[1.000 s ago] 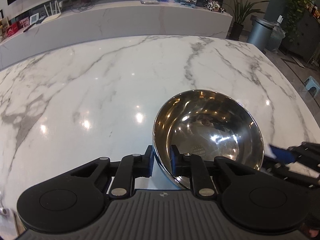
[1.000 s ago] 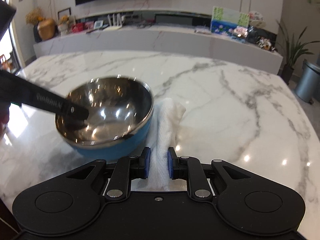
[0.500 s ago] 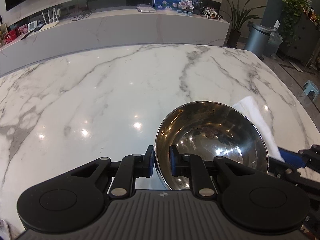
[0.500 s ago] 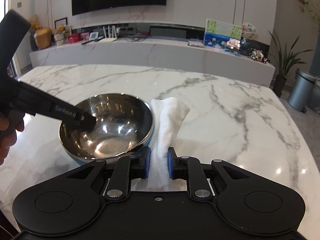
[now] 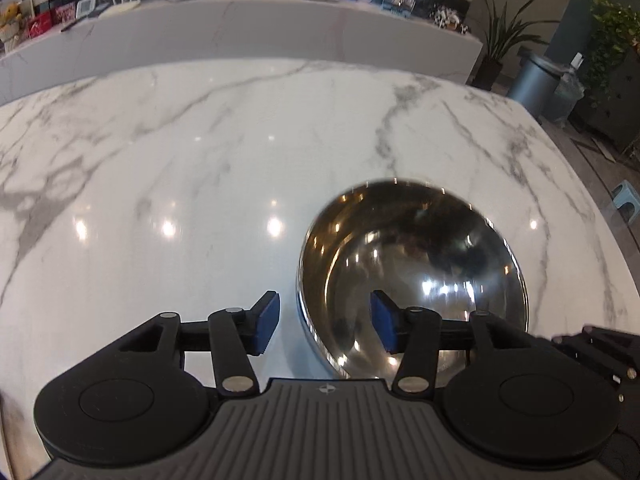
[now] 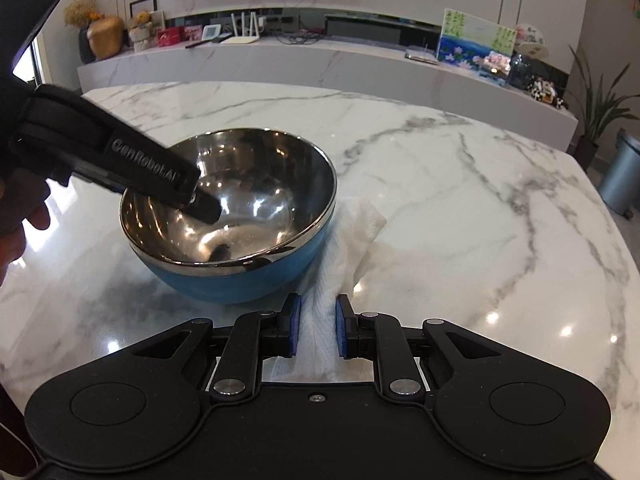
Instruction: Clean bowl
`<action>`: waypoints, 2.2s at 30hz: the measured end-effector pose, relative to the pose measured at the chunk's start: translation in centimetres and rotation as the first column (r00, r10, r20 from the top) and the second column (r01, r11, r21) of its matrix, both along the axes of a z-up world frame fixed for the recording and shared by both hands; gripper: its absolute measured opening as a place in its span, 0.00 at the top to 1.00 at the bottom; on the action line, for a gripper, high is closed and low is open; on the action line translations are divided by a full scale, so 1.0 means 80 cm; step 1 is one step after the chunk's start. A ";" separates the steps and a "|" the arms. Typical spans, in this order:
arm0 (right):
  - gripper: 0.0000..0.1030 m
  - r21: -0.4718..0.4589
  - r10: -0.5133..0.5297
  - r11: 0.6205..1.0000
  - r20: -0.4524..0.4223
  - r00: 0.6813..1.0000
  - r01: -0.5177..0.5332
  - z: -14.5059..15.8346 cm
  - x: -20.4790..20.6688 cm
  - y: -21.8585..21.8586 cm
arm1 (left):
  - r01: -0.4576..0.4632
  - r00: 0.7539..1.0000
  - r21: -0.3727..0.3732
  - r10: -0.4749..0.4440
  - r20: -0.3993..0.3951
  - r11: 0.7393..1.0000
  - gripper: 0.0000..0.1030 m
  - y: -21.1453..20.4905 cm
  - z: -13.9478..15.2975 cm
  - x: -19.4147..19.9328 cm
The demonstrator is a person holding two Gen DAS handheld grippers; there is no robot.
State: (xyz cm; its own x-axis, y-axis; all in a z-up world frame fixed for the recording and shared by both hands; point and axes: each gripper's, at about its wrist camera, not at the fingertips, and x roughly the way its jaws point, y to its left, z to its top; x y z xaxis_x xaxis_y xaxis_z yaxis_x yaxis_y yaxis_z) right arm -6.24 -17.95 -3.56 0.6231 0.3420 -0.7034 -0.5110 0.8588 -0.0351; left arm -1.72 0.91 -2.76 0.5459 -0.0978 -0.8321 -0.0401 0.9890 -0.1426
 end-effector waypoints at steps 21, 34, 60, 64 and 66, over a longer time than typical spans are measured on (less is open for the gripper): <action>0.84 0.019 -0.063 0.998 0.110 0.992 0.061 0.025 0.000 -0.020 | 0.078 0.996 0.088 -0.081 0.030 0.993 0.86 -0.011 0.000 0.005; 0.84 0.004 0.003 1.000 0.090 0.996 -0.003 0.020 -0.003 -0.008 | 0.032 0.999 0.076 -0.034 0.029 0.997 0.76 -0.004 0.000 0.012; 0.84 -0.010 -0.017 1.000 0.088 0.996 0.018 0.016 0.000 -0.007 | 0.091 0.996 0.122 -0.093 0.009 0.988 0.82 -0.010 0.001 0.007; 0.84 0.017 -0.042 0.999 0.125 0.991 0.041 0.027 -0.001 -0.016 | 0.090 0.995 0.122 -0.095 0.039 0.988 0.83 -0.012 0.001 0.014; 0.84 0.015 -0.037 0.999 0.124 0.992 0.035 0.027 -0.001 -0.015 | 0.086 0.995 0.120 -0.093 0.047 0.989 0.83 -0.012 0.000 0.017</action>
